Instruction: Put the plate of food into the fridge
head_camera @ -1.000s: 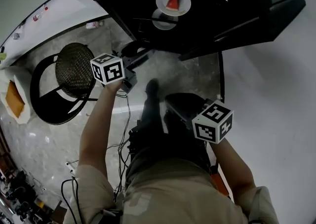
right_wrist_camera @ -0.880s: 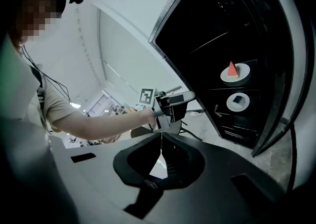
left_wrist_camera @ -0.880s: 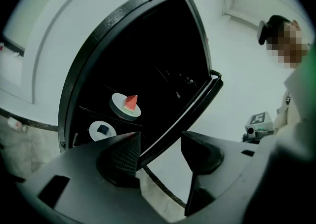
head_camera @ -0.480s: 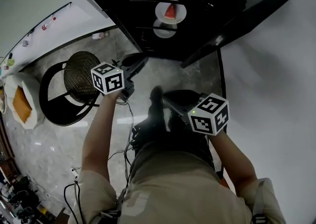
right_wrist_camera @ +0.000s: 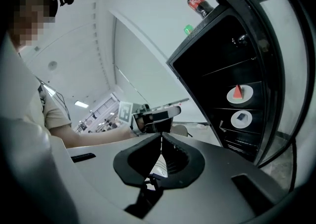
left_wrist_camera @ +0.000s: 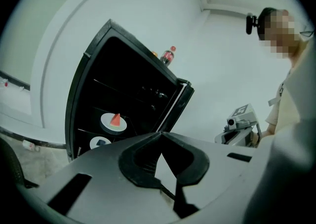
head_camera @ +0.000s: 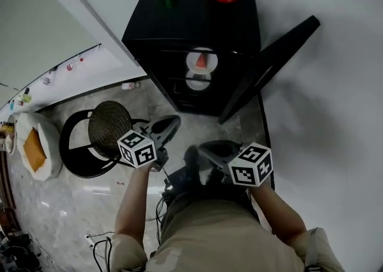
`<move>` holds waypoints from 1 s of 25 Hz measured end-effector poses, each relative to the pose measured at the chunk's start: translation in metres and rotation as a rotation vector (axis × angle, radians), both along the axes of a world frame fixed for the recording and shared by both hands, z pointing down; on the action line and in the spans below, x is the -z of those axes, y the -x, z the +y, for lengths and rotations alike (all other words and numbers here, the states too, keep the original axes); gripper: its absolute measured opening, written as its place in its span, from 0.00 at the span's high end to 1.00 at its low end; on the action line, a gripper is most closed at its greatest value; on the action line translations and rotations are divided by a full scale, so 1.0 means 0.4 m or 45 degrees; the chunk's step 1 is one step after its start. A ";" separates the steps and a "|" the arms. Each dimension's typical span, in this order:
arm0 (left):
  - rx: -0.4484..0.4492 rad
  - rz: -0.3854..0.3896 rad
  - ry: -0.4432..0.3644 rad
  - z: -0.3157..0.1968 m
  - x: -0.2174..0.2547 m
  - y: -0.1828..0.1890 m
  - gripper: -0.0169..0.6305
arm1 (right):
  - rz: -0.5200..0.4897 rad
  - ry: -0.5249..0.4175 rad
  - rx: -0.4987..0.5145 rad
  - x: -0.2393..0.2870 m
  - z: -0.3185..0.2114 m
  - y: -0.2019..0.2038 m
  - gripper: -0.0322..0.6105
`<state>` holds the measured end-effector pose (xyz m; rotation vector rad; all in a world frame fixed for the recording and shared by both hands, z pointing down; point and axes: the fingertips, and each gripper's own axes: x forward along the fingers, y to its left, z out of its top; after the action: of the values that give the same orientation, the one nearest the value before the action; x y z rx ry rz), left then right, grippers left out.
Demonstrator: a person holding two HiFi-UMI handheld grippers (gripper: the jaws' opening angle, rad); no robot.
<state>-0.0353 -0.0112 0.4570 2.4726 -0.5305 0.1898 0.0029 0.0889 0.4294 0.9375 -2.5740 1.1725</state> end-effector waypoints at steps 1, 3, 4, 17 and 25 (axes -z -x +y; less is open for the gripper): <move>0.017 -0.008 -0.021 0.006 0.014 -0.002 0.96 | -0.009 -0.011 -0.008 0.012 0.006 -0.011 0.91; 0.026 -0.068 -0.074 0.022 0.031 -0.009 0.96 | -0.017 -0.035 -0.017 0.030 0.021 -0.032 0.91; 0.027 -0.100 -0.100 0.032 0.039 -0.012 0.96 | -0.019 -0.042 -0.020 0.036 0.031 -0.042 0.91; 0.104 -0.174 -0.313 0.193 0.197 -0.016 0.96 | -0.085 0.007 0.037 0.026 0.123 -0.088 0.91; 0.058 -0.258 -0.412 0.224 0.226 -0.025 0.96 | -0.075 -0.046 0.061 0.046 0.107 -0.077 0.91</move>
<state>-0.0254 0.0783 0.3667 2.7683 -0.7540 0.3644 0.0335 0.1319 0.4109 0.8562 -2.6569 1.1614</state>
